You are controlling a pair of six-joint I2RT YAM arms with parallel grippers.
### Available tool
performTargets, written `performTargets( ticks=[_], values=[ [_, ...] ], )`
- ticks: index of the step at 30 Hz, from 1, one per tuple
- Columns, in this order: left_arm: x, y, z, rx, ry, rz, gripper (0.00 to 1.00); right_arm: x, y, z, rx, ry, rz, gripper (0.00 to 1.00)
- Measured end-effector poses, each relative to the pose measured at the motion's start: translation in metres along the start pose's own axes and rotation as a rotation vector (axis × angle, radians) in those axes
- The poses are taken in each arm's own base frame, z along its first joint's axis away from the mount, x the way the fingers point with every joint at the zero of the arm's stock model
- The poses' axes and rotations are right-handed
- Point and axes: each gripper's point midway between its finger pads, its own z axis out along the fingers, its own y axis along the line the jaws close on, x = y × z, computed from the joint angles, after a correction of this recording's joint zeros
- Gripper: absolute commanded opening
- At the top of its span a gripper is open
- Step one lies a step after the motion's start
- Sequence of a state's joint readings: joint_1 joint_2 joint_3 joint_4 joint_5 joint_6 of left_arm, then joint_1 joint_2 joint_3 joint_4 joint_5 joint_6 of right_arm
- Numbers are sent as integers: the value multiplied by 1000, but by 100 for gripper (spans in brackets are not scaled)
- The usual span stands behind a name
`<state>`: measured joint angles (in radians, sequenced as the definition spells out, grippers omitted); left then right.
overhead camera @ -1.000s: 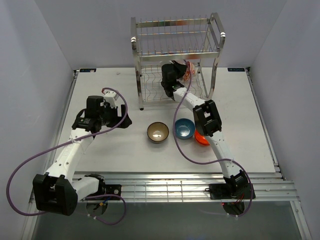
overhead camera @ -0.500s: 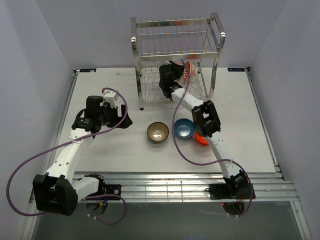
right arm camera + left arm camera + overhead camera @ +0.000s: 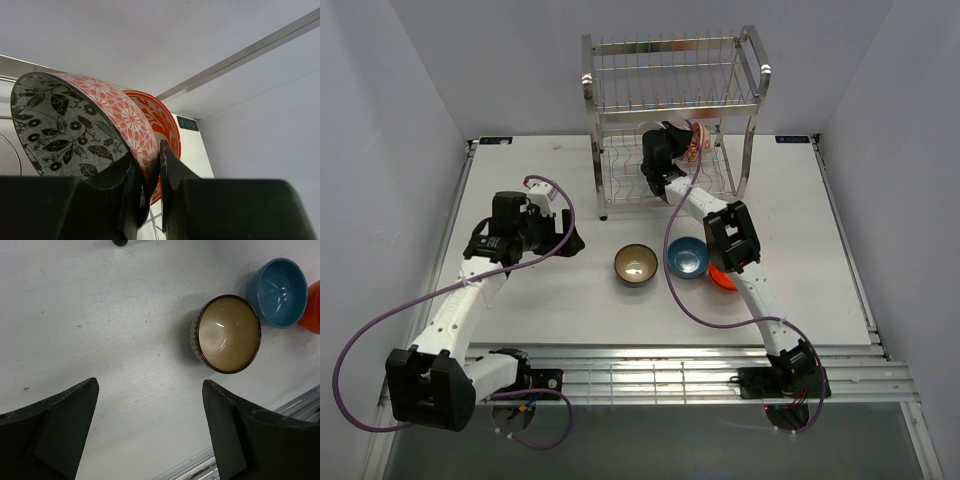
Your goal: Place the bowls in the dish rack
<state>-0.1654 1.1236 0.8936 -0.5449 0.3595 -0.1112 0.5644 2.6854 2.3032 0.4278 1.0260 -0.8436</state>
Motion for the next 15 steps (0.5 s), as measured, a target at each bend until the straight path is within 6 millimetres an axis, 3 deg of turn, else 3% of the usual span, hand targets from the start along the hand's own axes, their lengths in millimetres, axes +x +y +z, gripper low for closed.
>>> performTargets(
  ticks=[9,15],
  values=[
    [0,0,0,0,1,0,95,0,9,0,-34,-6,52,43],
    [0,0,0,-1,1,1,95,-3,18,-5,-63,-15,62,44]
  ],
)
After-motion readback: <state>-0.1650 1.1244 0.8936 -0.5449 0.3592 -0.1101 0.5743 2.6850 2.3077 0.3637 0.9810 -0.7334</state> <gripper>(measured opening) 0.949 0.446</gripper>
